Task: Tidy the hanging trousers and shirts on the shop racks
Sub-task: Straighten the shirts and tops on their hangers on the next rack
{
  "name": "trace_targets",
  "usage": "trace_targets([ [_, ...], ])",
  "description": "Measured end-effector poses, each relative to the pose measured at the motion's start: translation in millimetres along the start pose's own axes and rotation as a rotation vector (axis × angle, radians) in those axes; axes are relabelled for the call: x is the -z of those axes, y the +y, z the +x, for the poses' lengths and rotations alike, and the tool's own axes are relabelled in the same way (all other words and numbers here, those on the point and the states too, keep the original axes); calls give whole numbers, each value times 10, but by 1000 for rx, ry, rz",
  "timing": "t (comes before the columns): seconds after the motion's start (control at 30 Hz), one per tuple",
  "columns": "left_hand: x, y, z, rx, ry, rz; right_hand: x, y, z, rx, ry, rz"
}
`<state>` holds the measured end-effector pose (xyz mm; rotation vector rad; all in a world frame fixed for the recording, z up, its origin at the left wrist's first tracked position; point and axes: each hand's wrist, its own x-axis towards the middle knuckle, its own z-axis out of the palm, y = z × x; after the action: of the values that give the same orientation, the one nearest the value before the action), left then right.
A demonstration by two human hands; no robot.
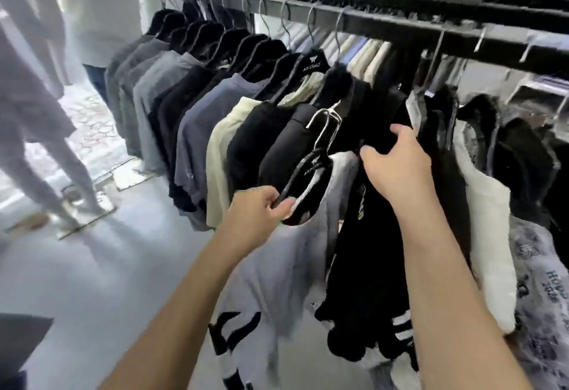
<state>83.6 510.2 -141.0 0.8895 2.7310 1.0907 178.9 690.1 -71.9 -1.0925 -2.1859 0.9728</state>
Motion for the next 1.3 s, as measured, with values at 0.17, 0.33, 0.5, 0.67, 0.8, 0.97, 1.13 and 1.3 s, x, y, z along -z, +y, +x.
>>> trace_targets([
  [0.17,576,-380,-567,3,78,74,-278,-38,-286,291,5,110],
  [0.33,1144,-564,-1020,66,17,100,-636,-214,-896,524,-474,272],
  [0.5,1686,-751,-1499,128,-28,127,-933,-384,-1239,748,-812,128],
  [0.67,1978,-1006,-1708,218,60,275,-1207,-574,-1494,824,-792,122],
  [0.8,2020,-1156,-1811,271,78,323,-1427,-587,-1584,861,-804,84],
  [0.97,1904,-1274,-1898,306,147,223,-1530,-561,-1653,869,-849,95],
  [1.13,1761,-1332,-1861,331,242,206,-1463,-568,-1663,867,-845,38],
  [1.3,1477,-1281,-1748,403,454,276,-1375,-590,-1669,792,-823,43],
])
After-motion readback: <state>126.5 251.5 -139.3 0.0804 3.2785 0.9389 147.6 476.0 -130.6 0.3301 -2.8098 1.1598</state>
